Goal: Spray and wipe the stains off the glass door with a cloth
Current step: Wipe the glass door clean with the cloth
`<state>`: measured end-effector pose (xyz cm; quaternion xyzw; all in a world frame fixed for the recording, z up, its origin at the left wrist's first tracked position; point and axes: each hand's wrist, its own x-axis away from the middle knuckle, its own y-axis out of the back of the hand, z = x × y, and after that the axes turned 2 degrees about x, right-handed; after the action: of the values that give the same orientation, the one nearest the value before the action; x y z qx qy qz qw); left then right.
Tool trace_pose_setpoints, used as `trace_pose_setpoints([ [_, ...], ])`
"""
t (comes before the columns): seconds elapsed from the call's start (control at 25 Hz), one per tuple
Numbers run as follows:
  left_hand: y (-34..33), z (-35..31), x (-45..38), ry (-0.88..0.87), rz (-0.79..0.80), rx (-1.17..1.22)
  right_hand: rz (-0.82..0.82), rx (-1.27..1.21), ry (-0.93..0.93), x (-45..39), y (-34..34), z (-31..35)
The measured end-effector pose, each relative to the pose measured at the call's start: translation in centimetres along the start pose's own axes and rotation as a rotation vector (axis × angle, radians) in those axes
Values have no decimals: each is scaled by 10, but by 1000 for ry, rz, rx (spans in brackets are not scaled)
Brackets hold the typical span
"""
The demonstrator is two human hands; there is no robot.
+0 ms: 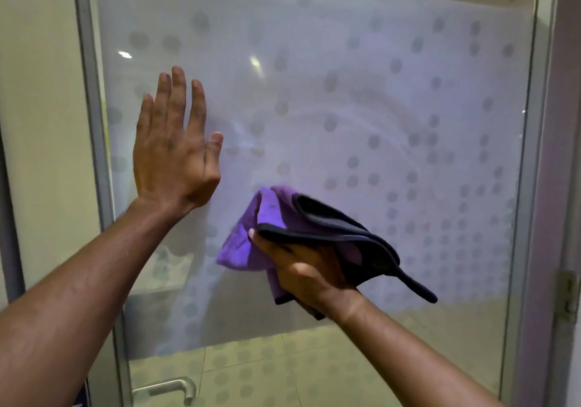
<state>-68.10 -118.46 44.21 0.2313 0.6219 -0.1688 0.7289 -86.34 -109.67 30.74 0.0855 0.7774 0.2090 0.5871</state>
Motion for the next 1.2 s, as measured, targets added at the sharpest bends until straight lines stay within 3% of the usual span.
trace_pose_setpoints([
  [0.16,-3,1,-1,-3,-31,36,-353,11,68,-51,15,-35],
  [0.32,-4,-1,-1,6,-28,39,-510,150,-107,-93,38,-64],
  [0.64,-1,-2,0,23,8,33,-650,148,-519,-46,35,-91],
  [1.08,24,-18,-6,82,81,119,-631,148,-418,-32,35,-55],
  [1.2,39,-48,-12,19,64,282,-625,151,-399,-34,35,-45],
])
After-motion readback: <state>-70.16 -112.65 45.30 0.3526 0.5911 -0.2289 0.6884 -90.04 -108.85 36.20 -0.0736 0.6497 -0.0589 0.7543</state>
